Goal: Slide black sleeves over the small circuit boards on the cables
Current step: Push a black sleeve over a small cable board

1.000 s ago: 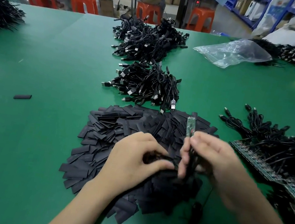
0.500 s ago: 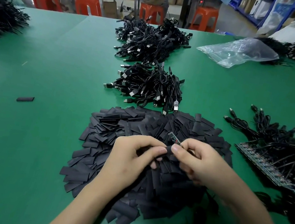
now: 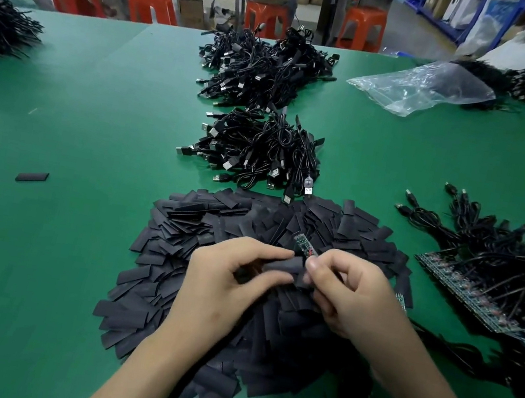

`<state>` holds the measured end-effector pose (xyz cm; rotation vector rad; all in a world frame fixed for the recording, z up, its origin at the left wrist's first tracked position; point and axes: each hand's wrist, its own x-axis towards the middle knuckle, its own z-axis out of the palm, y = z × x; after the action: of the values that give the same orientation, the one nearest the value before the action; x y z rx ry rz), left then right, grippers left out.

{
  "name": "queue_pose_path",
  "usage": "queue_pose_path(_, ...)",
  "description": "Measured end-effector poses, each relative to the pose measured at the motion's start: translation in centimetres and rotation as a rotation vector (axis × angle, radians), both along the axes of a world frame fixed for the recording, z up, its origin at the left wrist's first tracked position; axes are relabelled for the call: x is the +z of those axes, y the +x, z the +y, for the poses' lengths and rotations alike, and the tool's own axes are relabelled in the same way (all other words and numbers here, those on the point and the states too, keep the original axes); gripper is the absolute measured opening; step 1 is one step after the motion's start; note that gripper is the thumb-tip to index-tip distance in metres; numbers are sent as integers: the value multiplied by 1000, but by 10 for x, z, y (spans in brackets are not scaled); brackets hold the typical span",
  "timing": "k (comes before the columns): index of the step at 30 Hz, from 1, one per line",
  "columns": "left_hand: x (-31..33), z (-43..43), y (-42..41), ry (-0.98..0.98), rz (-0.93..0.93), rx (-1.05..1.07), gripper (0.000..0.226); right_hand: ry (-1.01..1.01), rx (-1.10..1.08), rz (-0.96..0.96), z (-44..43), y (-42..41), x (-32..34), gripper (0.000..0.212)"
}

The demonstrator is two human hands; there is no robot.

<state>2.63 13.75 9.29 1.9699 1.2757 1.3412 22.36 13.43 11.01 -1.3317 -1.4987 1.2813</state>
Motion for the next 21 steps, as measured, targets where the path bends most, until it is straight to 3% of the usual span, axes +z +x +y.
queue_pose_path(3, 0, 3, -6, -73, -89, 37, 22, 133, 31, -114, 0, 11, 6, 41)
queue_pose_path(8, -1, 6, -9, -104, -147, 3, 19, -71, 254, 5, -3, 20, 15, 43)
queue_pose_path(17, 0, 7, -9, -67, -113, -73, 18, -215, 305, 95, -2, 20, 14, 39)
queue_pose_path(21, 3, 7, -12, -26, -14, -117, 19, -254, 344, 94, -3, 22, 12, 39)
